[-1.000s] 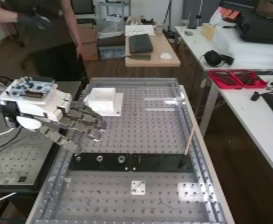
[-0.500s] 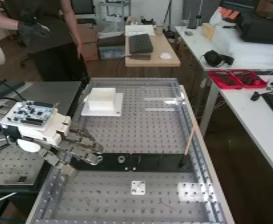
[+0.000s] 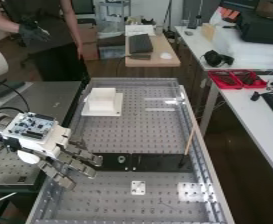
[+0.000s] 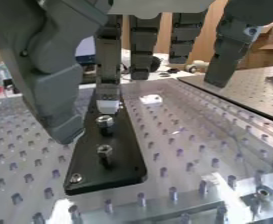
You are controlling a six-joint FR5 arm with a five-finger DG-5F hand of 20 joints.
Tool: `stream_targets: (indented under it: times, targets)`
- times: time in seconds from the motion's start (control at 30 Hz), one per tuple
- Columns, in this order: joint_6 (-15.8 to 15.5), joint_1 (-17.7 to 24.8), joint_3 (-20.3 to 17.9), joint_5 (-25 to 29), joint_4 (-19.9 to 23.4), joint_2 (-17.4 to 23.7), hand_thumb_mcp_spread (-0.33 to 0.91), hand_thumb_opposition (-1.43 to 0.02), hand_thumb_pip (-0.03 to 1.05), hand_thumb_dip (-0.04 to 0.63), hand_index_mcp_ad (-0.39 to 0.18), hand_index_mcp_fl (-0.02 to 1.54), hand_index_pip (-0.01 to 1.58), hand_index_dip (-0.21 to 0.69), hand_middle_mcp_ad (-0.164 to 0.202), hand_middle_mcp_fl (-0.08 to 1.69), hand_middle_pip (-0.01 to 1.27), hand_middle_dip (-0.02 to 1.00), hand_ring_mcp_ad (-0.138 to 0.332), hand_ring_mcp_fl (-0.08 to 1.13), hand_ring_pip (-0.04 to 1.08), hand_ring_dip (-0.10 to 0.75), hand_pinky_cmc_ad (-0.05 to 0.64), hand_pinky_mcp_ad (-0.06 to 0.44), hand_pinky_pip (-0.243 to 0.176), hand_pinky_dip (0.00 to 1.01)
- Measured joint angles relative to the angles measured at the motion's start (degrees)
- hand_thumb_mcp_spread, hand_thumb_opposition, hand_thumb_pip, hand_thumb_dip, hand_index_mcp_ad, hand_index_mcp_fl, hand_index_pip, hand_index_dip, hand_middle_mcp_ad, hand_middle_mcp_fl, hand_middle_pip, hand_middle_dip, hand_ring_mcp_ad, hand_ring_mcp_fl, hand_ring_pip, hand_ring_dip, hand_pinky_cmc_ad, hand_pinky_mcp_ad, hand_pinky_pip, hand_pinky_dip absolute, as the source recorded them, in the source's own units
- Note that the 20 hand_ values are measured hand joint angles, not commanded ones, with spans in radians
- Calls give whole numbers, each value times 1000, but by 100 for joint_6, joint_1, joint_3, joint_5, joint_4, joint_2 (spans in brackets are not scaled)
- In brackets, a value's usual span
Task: Grab the smaller nut and place it in the white container
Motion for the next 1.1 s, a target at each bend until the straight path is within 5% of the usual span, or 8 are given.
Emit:
stream_targets:
  times: [0.4,1.1]
  targets:
    - [-124,17,-2,-13,245,-219,400,-815,644,209,-120,51,1543,96,2,202,126,206,115,0,103,89,386,325,-105,545]
    - [-333,107,29,23,294,-351,464,-876,696,269,-154,17,1557,175,0,216,120,222,82,0,105,119,384,295,-24,332]
